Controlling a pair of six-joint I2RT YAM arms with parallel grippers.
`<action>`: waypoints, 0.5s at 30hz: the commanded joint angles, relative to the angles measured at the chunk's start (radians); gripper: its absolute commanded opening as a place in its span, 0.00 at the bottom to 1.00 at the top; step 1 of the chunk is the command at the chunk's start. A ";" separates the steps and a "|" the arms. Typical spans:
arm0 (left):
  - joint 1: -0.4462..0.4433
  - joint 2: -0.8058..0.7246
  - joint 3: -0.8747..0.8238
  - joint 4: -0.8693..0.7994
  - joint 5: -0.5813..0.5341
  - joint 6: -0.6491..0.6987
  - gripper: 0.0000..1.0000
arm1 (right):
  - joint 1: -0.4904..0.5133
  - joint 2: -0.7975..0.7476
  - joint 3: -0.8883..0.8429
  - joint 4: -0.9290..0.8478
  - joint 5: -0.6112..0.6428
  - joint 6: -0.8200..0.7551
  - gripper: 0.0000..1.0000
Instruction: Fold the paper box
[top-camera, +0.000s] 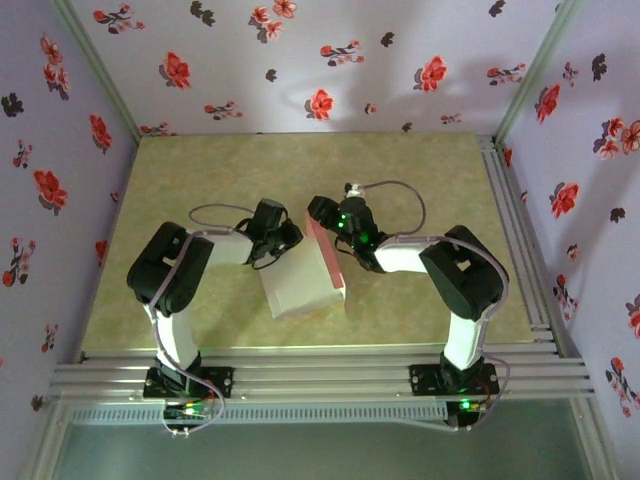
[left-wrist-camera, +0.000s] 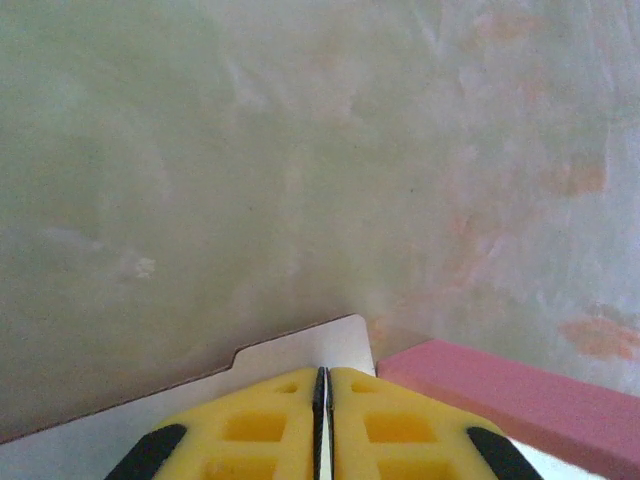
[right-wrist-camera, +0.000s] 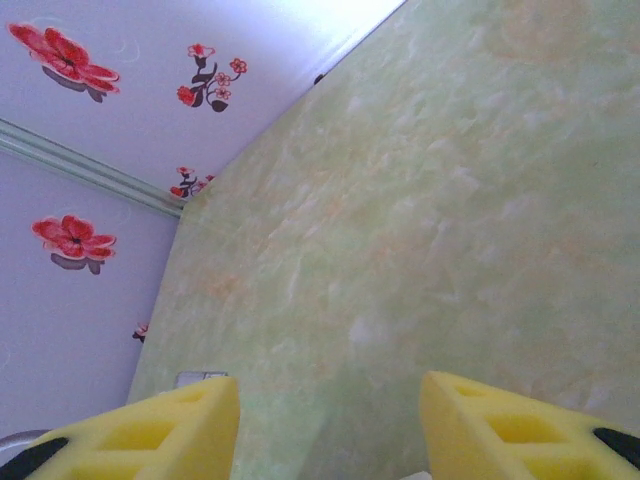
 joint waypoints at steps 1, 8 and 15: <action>0.020 -0.043 0.022 -0.046 0.048 0.115 0.12 | -0.010 0.049 -0.029 -0.054 -0.010 -0.042 0.51; 0.055 -0.049 0.110 -0.129 0.136 0.347 0.12 | -0.011 0.059 -0.021 -0.046 -0.041 -0.045 0.50; 0.064 -0.027 0.166 -0.160 0.203 0.351 0.12 | -0.010 0.062 -0.015 -0.050 -0.045 -0.042 0.50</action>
